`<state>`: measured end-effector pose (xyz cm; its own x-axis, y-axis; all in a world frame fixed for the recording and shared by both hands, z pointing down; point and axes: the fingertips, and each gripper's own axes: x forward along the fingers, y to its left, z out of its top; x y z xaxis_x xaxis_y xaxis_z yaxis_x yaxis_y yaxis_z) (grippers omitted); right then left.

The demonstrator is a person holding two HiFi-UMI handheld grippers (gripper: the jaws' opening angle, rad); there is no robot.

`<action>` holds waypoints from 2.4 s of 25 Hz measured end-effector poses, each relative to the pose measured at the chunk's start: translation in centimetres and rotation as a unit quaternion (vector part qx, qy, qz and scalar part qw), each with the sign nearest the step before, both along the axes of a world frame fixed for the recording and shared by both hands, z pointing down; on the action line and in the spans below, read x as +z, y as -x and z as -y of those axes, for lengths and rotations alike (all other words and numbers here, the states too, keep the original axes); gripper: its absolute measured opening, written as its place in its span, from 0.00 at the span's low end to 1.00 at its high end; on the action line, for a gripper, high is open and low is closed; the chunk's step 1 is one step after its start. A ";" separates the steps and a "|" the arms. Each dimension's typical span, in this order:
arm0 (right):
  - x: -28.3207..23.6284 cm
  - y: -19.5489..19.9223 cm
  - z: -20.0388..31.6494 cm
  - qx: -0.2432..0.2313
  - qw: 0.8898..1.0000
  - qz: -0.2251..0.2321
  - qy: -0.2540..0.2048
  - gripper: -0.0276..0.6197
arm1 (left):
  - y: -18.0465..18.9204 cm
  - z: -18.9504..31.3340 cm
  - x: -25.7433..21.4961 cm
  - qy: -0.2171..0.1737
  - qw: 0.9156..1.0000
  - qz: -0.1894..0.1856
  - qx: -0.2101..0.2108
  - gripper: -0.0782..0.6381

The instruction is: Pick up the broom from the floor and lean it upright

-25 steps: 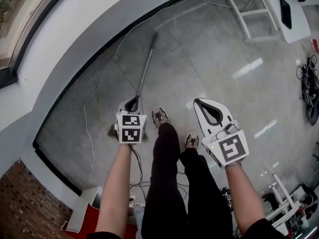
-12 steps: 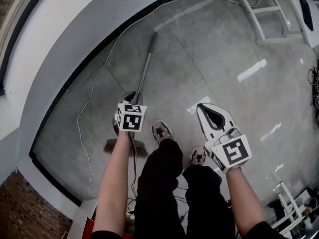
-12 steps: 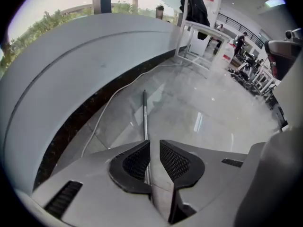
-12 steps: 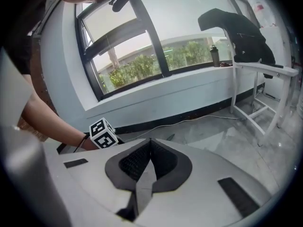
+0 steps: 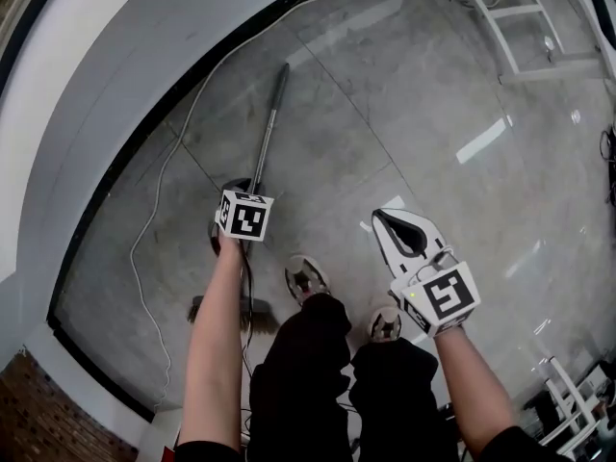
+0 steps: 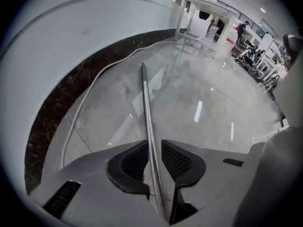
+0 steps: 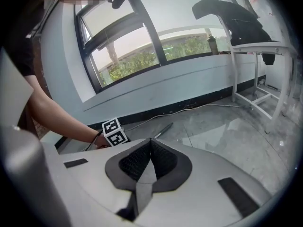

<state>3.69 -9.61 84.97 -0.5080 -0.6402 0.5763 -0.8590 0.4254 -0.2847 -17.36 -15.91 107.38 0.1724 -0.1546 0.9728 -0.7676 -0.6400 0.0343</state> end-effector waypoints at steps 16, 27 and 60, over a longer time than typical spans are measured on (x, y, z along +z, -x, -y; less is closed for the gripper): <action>4.5 2.8 1.3 -0.019 1.000 0.015 0.004 0.05 | 0.2 -0.3 5.5 0.028 0.997 0.041 0.051 0.26; 0.8 3.2 2.6 -0.030 0.999 0.016 0.015 0.05 | -1.3 -0.9 -0.5 0.008 0.999 0.014 0.033 0.23; -25.5 -3.5 3.6 -0.035 0.999 -0.025 -0.018 0.05 | -12.3 4.0 -30.8 -0.126 0.989 -0.059 0.059 0.22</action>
